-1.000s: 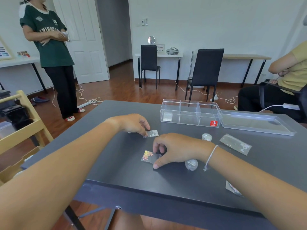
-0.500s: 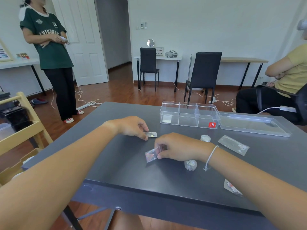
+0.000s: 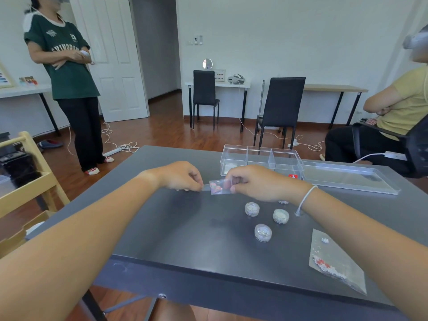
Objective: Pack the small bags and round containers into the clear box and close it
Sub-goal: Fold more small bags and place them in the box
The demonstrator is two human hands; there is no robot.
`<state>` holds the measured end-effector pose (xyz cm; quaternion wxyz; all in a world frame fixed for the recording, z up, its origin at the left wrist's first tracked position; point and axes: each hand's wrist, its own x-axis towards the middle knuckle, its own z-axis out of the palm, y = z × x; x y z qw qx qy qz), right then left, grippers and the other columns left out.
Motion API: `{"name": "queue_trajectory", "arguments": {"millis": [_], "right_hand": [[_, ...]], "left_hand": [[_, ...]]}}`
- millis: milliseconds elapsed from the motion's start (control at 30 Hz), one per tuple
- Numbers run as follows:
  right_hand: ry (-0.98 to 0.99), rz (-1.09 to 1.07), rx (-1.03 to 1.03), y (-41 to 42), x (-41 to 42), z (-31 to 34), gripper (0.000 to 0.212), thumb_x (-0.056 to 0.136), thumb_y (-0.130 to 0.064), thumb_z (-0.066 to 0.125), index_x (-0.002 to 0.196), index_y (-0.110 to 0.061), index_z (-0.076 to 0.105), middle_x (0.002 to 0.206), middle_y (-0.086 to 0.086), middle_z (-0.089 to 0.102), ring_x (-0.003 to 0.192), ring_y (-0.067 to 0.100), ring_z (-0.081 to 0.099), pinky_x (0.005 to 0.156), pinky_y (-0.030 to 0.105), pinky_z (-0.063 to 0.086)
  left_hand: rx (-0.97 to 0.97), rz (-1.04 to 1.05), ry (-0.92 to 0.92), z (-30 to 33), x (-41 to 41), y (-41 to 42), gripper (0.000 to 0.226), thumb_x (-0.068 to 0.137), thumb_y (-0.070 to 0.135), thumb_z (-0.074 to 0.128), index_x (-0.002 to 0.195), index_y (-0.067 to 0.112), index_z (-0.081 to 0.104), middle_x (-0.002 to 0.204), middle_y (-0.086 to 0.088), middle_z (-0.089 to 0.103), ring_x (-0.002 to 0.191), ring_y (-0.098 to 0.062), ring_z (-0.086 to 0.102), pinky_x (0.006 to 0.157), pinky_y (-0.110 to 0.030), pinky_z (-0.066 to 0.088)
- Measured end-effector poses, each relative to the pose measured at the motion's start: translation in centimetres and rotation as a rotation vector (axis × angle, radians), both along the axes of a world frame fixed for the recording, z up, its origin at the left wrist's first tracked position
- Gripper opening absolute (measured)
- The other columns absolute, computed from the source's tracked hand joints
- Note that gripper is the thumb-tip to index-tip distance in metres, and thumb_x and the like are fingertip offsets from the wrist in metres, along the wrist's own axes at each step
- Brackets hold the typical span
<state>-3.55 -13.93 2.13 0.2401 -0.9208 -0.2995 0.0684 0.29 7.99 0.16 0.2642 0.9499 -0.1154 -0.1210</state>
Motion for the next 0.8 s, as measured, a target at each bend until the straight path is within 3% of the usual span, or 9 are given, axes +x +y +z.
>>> {"name": "queue_trajectory", "arguments": {"millis": [67,133,200,267,400,500,633,800], "right_hand": [[-0.021,-0.031,0.027,-0.4,0.7,0.6,0.018,0.089,-0.011,0.053,0.08,-0.027,0.056,0.088,-0.002,0.056,0.072,0.013,0.046,0.061,0.015,0.035],[-0.047,-0.071,0.04,-0.9,1.6,1.0,0.022,0.09,-0.009,0.049,0.098,-0.025,0.061,0.089,-0.002,0.054,0.077,0.017,0.048,0.066,0.025,0.04],[-0.071,-0.133,0.059,-1.2,2.5,1.4,0.034,0.091,-0.007,0.045,0.115,-0.025,0.06,0.097,0.0,0.054,0.085,0.02,0.051,0.074,0.03,0.043],[-0.097,-0.184,0.107,-1.6,3.4,1.7,0.038,0.092,-0.006,0.044,0.121,-0.025,0.058,0.104,0.002,0.057,0.095,0.019,0.053,0.078,0.027,0.04],[-0.155,-0.247,0.163,-2.4,5.0,2.5,0.039,0.09,-0.006,0.048,0.126,-0.02,0.054,0.076,-0.008,0.053,0.086,0.017,0.052,0.068,0.02,0.038],[-0.174,-0.306,0.21,-3.0,5.8,3.0,0.035,0.086,-0.007,0.054,0.119,-0.018,0.055,0.071,-0.007,0.057,0.085,0.023,0.058,0.069,0.027,0.044],[-0.213,-0.377,0.277,-3.7,6.7,3.4,0.018,0.081,-0.006,0.059,0.091,-0.02,0.056,0.081,0.004,0.071,0.079,0.018,0.059,0.061,0.02,0.04],[-0.199,-0.397,0.272,-4.2,7.4,3.4,0.018,0.081,-0.006,0.057,0.081,-0.024,0.058,0.076,0.004,0.069,0.078,0.02,0.061,0.061,0.023,0.042]], "left_hand": [[-0.001,-0.003,-0.053,0.0,0.0,0.3,0.01,0.077,0.019,0.059,0.079,0.019,0.069,0.071,0.005,0.063,0.067,-0.012,0.054,0.054,-0.011,0.042],[-0.026,-0.001,-0.101,0.0,0.0,0.4,0.01,0.079,0.017,0.059,0.078,0.02,0.069,0.069,0.01,0.063,0.069,-0.01,0.056,0.054,-0.005,0.041],[-0.079,0.002,-0.129,0.0,0.2,0.4,0.012,0.08,0.015,0.059,0.078,0.021,0.069,0.077,0.004,0.068,0.074,-0.011,0.06,0.065,-0.011,0.045],[-0.125,-0.003,-0.158,0.3,0.4,0.4,0.015,0.081,0.013,0.057,0.082,0.021,0.07,0.088,-0.004,0.071,0.079,-0.013,0.062,0.073,-0.02,0.047],[-0.145,-0.051,-0.264,1.4,1.0,0.0,0.023,0.088,0.014,0.05,0.089,0.023,0.071,0.086,0.011,0.065,0.076,-0.001,0.058,0.06,-0.006,0.041],[-0.175,-0.053,-0.375,2.3,1.8,-0.7,0.024,0.092,0.017,0.048,0.099,0.024,0.07,0.089,0.025,0.057,0.084,0.0,0.055,0.07,-0.006,0.038],[-0.276,-0.018,-0.447,3.7,3.5,-2.1,0.02,0.09,0.016,0.052,0.099,0.024,0.067,0.089,0.005,0.063,0.079,-0.009,0.056,0.069,-0.014,0.041],[-0.342,0.002,-0.439,4.6,5.4,-4.7,0.02,0.084,0.009,0.053,0.078,0.026,0.063,0.082,-0.002,0.062,0.076,-0.016,0.056,0.072,-0.029,0.045]]}}
